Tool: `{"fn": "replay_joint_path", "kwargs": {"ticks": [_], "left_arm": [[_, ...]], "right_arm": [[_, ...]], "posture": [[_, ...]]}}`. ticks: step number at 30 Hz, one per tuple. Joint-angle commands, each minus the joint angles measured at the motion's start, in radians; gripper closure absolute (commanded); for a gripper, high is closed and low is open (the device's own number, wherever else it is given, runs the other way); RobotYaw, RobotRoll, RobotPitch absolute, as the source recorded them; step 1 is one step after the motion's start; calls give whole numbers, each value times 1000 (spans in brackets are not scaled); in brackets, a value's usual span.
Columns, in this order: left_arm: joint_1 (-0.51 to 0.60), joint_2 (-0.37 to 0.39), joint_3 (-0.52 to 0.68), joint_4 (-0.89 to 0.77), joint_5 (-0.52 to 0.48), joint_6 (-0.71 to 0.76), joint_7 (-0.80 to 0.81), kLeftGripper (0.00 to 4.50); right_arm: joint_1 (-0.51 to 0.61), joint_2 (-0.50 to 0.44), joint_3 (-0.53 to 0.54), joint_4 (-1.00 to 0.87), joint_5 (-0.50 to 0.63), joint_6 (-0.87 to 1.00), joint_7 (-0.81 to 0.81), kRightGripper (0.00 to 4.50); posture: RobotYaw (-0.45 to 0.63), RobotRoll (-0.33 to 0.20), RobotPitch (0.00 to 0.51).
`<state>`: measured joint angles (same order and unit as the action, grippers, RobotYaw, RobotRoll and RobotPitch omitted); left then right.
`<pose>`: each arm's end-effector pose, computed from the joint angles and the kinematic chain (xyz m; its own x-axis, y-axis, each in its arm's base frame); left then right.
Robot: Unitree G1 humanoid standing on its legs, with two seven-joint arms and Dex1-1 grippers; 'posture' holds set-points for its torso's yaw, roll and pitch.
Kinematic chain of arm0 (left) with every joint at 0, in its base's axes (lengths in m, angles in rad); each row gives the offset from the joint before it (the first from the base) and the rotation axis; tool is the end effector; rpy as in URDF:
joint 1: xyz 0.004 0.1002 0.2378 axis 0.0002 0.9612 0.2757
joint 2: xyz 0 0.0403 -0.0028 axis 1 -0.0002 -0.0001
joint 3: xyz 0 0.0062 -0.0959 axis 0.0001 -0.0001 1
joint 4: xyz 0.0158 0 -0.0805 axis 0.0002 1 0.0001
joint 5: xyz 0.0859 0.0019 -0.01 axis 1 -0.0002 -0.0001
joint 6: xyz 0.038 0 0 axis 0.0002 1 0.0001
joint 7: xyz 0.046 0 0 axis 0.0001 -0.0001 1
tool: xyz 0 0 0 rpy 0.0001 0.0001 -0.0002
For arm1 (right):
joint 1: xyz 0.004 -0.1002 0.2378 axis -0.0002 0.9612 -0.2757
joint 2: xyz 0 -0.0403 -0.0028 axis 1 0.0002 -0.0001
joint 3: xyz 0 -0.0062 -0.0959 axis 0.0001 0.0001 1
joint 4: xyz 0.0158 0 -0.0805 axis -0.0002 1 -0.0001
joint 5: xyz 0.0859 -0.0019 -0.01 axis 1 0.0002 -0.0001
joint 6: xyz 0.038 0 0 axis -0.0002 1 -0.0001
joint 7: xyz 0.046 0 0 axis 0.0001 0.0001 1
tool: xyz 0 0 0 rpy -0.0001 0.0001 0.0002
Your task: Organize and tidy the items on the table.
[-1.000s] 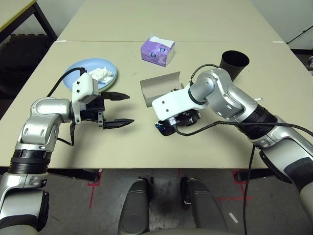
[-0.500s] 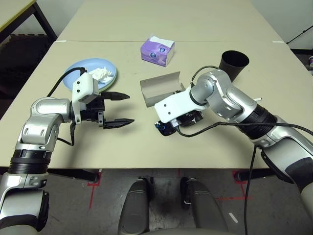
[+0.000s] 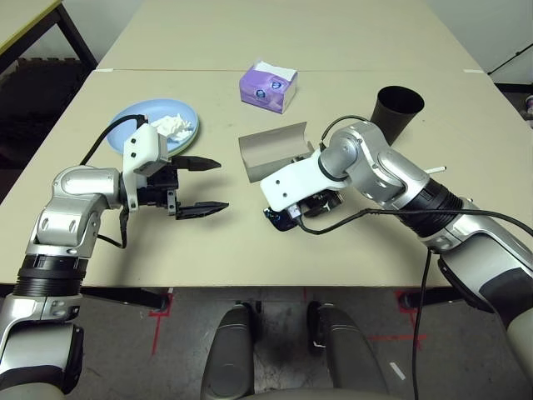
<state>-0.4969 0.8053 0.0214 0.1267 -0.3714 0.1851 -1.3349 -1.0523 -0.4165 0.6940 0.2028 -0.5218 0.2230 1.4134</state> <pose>0.2567 0.2717 0.1979 0.3554 -0.8822 -0.3088 0.9139 0.2585 0.3131 0.2947 -0.0708 0.2254 0.2976 0.3636 -0.8828 -0.7367 -0.5006 -0.4546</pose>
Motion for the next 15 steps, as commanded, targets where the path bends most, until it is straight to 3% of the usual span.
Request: {"fn": "replay_joint_path", "kwargs": {"ticks": [1,15], "left_arm": [[18,9,3,-14,1,-11,-6,12],[11,10,0,-10,2,-8,-7,12]], "right_arm": [[-5,3,-1,0,-4,-2,-3,0],[-46,-18,-17,17,16,-18,29,0]], "posture": [[76,0,168],[72,0,161]]}}
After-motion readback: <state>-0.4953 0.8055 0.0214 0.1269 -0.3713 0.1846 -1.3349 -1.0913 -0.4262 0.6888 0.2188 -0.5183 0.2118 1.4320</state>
